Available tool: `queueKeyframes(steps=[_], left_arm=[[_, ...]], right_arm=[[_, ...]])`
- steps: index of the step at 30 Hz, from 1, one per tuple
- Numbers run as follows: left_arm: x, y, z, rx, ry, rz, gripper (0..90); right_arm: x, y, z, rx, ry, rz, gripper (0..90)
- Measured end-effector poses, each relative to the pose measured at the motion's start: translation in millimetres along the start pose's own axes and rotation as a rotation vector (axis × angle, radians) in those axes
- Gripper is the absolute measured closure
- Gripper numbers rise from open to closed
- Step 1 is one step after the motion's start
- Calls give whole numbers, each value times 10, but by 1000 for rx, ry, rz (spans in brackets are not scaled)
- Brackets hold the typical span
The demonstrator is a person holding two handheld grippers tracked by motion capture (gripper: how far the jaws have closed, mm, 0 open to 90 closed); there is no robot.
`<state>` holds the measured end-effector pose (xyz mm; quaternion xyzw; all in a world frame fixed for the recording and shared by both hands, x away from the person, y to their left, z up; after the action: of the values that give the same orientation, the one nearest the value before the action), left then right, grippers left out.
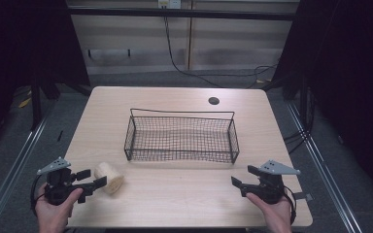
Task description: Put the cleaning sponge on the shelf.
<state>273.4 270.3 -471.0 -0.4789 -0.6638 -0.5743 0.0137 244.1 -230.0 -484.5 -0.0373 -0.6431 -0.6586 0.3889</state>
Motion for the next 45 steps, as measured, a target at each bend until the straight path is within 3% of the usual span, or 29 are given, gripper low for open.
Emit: queueKeyframes(steps=[6,15,16,19,20,21,22,24,25,26,28,29,30,31,32,37,38,45], left_arm=[[-2,4,-20,-17,3,6,184],[69,99,-137,-54,-13,30,184],[113,147,-145,-35,-26,35,181],[144,174,-126,-9,-8,66,184],[154,187,-91,23,-1,116,184],[154,187,-91,23,-1,116,184],[143,195,-47,80,13,167,184],[121,200,-7,118,31,221,184],[121,200,-7,118,31,221,184],[83,210,13,167,34,268,186],[31,227,31,224,43,298,223],[31,227,31,224,43,298,230],[3,243,55,233,50,341,229],[-12,257,64,229,58,353,229],[-28,272,52,246,51,353,229],[-112,304,44,243,57,400,218],[-138,298,34,269,50,411,218],[-251,284,90,334,78,456,222]], right_arm=[[8,9,6,-13,6,-17,220],[-13,-9,39,-16,27,5,220],[-16,-10,41,-16,28,6,220],[-23,-17,37,-15,28,10,219],[-25,-18,37,-16,28,15,215],[-30,-18,36,-15,29,16,214],[-32,-18,36,-13,28,18,214],[-38,-17,42,-11,28,22,213],[-43,-19,45,-9,29,25,212],[-46,-20,50,-10,31,27,212],[-51,-22,55,-3,33,31,212],[-51,-22,55,-3,33,31,212],[-56,-25,63,-5,37,35,211],[-58,-28,65,-5,37,38,210],[-61,-29,65,-1,38,38,210],[-68,-34,70,0,44,45,209],[-69,-35,72,1,44,46,209],[-71,-35,71,-1,43,48,209]])
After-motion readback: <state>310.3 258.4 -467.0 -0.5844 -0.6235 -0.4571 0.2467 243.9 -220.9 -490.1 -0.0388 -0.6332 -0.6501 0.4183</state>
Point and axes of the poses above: each handheld gripper's, and its own axes: x roughly backward along the jaws, y roughly out of its top, z roughly to its left, the point moved 5 cm from there along -x, roughly forward along the jaws, and after that the axes turned 2 degrees about -x, right-handed, at the moved point
